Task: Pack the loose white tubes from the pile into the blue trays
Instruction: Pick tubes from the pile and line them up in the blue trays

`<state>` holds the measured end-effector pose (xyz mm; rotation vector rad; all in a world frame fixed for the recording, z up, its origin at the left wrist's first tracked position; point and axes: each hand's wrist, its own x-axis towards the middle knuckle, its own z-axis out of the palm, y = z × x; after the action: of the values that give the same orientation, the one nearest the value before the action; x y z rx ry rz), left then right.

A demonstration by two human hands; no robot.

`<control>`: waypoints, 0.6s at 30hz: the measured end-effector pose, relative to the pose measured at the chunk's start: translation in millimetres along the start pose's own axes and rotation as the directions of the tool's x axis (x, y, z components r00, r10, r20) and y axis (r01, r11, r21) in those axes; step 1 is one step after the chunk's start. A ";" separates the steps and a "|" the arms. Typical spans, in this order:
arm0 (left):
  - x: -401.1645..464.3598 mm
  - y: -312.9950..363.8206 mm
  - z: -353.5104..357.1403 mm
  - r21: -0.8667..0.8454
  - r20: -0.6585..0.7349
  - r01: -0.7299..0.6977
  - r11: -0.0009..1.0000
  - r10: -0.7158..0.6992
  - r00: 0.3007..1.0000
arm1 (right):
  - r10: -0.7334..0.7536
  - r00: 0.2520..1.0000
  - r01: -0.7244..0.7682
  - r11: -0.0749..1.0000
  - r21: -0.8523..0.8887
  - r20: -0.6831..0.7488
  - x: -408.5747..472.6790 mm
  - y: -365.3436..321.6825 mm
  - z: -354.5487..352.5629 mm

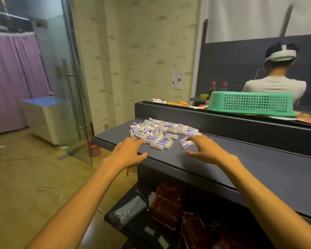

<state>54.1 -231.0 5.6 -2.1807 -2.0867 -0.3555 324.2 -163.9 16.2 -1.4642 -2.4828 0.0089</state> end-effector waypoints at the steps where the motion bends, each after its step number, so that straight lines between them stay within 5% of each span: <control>1: 9.1 -6.4 3.2 -0.007 0.002 -0.010 1.000 0.010 1.000 | 0.012 1.000 -0.012 1.000 0.008 -0.007 10.0 -0.3 3.9; 18: 210.2 -39.1 46.1 -0.122 0.015 -0.236 0.964 0.240 0.971 | 0.178 0.984 -0.178 0.984 -0.011 0.013 151.5 24.8 39.5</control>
<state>26.5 -14.0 7.5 -2.4861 -1.8309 -0.4369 267.1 -16.2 7.7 -1.6911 -2.3573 0.0408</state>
